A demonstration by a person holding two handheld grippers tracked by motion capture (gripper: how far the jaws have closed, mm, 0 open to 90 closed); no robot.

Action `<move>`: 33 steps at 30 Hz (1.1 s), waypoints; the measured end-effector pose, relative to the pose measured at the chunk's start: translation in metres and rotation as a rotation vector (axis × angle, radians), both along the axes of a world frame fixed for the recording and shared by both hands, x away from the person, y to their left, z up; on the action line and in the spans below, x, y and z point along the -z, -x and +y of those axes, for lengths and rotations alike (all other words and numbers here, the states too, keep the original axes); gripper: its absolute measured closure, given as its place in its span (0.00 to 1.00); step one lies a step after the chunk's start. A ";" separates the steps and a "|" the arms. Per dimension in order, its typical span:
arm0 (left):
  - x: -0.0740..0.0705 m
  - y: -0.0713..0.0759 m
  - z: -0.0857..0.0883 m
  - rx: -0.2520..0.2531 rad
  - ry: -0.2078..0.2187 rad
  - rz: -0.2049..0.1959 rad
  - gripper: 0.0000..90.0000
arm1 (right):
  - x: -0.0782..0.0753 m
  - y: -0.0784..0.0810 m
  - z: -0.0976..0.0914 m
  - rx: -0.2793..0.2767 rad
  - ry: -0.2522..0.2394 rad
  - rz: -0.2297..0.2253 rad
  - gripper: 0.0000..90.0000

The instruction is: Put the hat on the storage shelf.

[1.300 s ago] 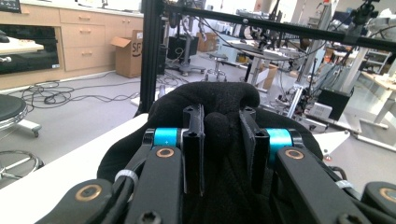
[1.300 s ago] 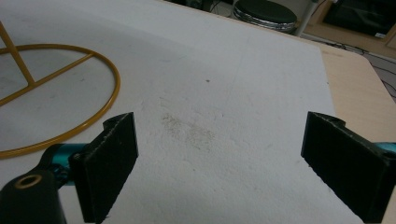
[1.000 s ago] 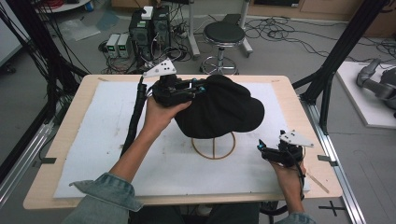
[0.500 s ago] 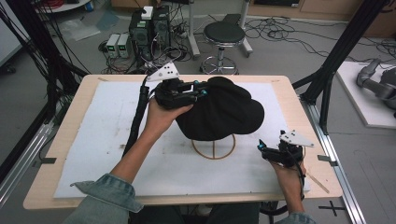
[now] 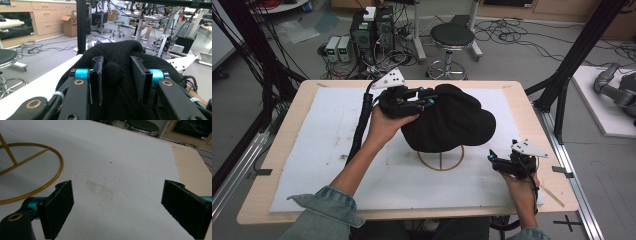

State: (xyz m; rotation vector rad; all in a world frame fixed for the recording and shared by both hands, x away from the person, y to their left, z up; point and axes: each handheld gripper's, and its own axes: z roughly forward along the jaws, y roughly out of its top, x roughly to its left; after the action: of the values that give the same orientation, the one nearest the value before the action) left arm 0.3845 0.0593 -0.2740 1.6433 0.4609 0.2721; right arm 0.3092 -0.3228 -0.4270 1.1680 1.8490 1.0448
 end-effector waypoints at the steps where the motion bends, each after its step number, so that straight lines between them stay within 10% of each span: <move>1: 0.000 0.000 0.000 0.000 0.001 0.003 0.70 | 0.000 0.000 0.000 -0.001 -0.001 0.000 0.12; 33: -0.002 -0.001 0.042 -0.073 0.025 -0.011 0.49 | 0.001 -0.003 -0.002 0.006 -0.019 0.003 0.12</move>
State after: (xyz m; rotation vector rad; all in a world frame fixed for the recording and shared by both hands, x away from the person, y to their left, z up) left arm 0.3856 0.1015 -0.2724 1.6018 0.5147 0.3286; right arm 0.3122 -0.3245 -0.4278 1.1856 1.8403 1.0603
